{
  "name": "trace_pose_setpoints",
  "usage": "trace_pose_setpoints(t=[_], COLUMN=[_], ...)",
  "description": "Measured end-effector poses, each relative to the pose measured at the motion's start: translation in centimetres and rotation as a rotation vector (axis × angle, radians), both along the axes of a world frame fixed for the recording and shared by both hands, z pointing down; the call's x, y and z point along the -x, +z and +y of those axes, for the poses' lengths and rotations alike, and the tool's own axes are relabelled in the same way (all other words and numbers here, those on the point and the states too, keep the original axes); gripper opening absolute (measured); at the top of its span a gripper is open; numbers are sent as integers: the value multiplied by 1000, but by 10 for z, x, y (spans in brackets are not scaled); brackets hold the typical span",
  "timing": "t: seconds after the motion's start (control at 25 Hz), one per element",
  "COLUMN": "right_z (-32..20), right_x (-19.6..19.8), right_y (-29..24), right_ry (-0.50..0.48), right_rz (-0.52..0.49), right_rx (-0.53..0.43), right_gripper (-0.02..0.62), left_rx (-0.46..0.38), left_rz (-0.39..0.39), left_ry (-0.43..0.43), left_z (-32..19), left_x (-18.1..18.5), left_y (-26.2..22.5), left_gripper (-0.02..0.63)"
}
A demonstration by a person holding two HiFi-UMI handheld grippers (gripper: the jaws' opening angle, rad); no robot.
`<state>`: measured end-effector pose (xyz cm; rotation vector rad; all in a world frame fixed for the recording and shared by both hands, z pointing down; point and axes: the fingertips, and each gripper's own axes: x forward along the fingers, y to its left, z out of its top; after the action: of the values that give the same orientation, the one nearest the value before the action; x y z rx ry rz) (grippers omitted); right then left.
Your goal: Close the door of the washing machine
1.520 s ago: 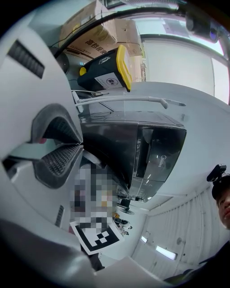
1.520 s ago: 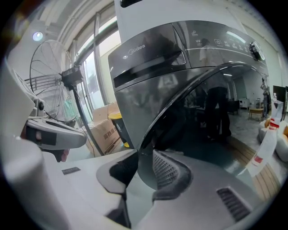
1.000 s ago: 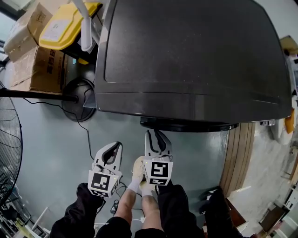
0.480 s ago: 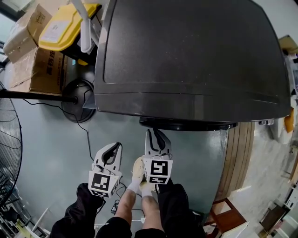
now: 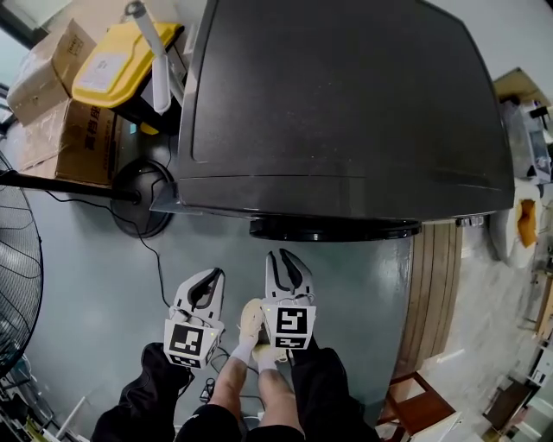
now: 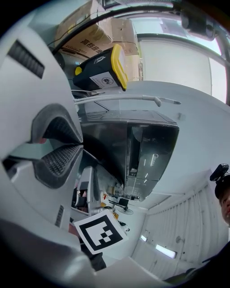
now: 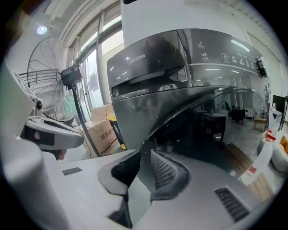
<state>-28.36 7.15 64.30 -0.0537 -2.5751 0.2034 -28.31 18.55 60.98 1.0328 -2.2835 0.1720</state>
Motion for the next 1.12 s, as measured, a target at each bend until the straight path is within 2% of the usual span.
trace_pose_setpoints(t=[0.16, 0.36, 0.76, 0.96, 1.12], right_z=[-8, -22, -46, -59, -63], right_x=[-8, -31, -61, -112, -151], right_y=[-33, -95, -261, -362, -413], right_ry=[10, 32, 70, 106, 144], right_rz=[-22, -54, -199, -298, -338], right_rx=[-17, -31, -91, -125, -129], right_gripper=[87, 87, 86, 74, 72], left_rx=[-20, -52, -110, -143, -177], left_rz=[-35, -87, -209, -277, -311], left_ry=[20, 46, 74, 90, 98], left_z=[-9, -25, -40, -47, -47], left_x=[0, -10, -25, -66, -92], left_y=[-34, -100, -247, -337, -387], left_gripper=[32, 32, 32, 32, 32])
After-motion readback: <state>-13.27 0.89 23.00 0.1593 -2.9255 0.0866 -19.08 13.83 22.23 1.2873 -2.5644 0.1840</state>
